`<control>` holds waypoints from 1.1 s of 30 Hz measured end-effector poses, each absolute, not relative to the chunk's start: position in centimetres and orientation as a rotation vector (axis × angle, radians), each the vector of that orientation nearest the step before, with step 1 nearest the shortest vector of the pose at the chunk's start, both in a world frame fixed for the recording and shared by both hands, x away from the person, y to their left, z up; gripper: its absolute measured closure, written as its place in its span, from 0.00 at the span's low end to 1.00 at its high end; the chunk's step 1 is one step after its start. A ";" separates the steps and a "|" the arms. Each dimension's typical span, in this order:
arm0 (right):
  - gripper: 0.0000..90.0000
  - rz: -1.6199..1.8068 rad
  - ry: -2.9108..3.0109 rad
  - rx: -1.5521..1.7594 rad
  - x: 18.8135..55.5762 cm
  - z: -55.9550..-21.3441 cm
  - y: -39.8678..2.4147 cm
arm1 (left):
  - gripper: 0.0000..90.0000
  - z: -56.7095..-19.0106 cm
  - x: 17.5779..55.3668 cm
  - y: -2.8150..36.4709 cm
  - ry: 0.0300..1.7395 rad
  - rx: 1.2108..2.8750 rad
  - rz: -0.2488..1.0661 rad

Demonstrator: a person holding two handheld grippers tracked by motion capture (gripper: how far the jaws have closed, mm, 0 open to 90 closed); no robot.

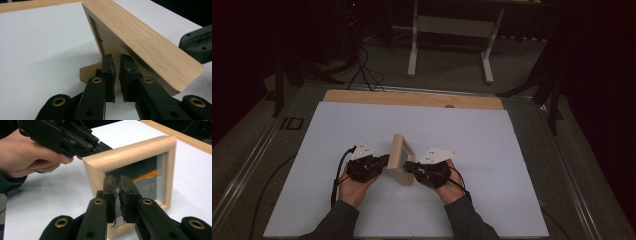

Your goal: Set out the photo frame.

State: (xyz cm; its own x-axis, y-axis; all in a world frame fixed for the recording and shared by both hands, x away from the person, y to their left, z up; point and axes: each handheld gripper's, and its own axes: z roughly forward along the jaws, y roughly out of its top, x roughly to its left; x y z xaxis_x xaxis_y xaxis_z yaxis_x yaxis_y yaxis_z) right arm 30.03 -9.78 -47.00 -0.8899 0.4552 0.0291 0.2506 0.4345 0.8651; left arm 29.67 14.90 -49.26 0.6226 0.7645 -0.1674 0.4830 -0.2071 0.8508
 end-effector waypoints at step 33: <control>0.78 1.410 2.406 0.703 30.8 -46.7 -12.1 | 0.59 -46.0 27.8 16.9 1.021 1.746 0.379</control>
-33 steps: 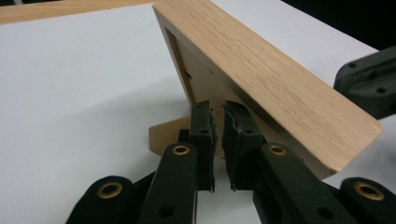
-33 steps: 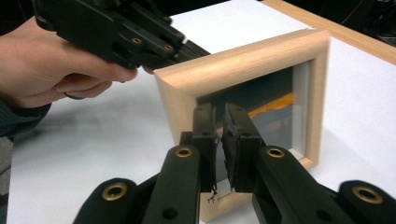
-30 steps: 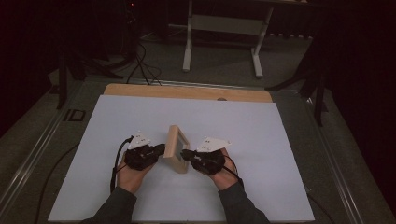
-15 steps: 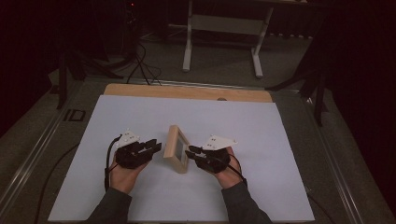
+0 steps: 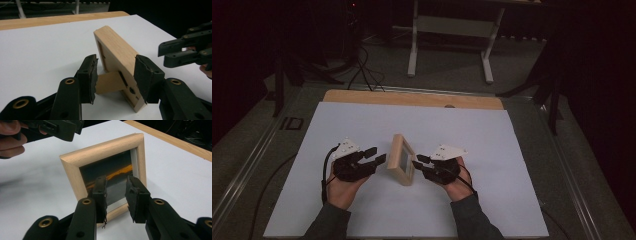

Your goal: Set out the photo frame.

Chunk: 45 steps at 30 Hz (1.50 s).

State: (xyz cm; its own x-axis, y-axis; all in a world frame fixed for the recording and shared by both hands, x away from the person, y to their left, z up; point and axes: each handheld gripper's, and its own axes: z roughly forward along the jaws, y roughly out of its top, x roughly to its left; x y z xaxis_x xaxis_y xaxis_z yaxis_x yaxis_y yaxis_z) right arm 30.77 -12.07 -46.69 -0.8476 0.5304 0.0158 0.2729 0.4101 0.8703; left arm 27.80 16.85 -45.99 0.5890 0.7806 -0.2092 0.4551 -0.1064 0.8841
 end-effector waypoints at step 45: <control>0.67 1.445 2.324 0.780 31.3 -45.6 -14.2 | 0.31 -47.3 27.9 12.4 1.069 1.822 0.375</control>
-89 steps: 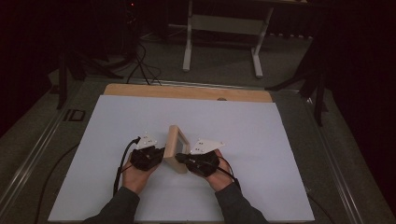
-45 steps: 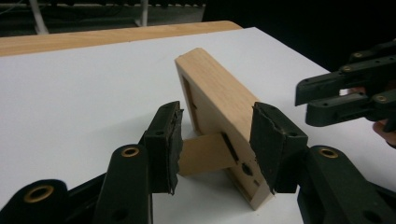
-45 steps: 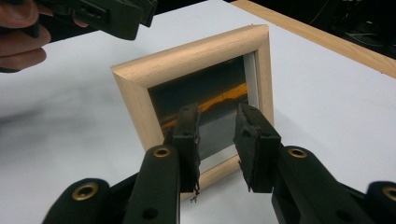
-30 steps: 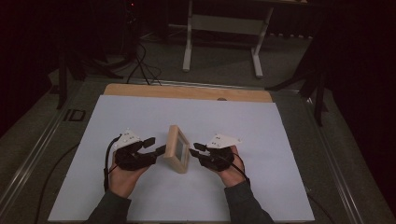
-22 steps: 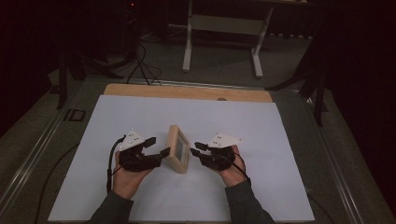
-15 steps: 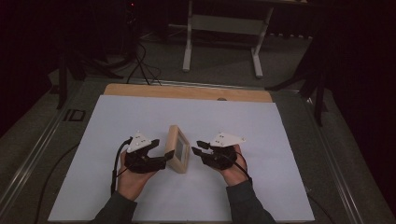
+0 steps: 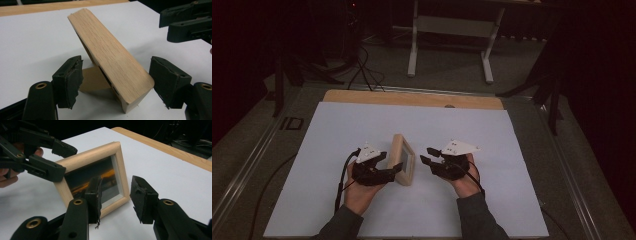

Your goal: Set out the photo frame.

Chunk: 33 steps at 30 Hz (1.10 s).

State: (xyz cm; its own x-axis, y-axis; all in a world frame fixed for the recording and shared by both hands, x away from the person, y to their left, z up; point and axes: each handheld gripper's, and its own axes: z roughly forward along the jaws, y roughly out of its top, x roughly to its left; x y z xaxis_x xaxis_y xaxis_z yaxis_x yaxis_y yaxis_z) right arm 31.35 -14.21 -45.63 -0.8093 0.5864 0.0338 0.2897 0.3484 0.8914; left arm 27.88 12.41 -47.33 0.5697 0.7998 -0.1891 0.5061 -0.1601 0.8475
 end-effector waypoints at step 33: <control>0.64 1.477 2.267 0.803 31.4 -44.8 -15.2 | 0.66 -47.9 28.2 11.3 1.038 1.870 0.261</control>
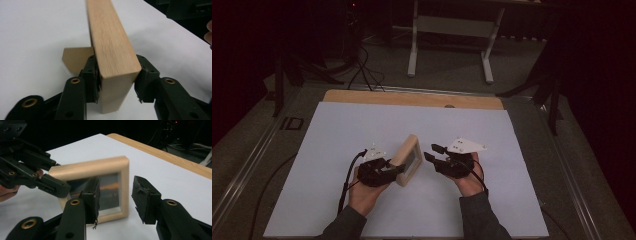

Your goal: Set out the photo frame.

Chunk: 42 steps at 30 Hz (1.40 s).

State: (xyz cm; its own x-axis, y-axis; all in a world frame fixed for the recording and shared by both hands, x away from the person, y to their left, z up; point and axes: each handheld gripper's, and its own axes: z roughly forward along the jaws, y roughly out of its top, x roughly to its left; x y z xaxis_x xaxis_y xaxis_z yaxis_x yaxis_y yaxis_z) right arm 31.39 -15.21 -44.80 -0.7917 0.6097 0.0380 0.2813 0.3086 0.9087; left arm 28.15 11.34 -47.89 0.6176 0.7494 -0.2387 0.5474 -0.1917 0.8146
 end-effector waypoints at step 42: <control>1.00 1.446 2.190 0.845 31.7 -45.4 -16.1 | 0.67 -47.9 24.7 6.9 0.650 2.059 0.404</control>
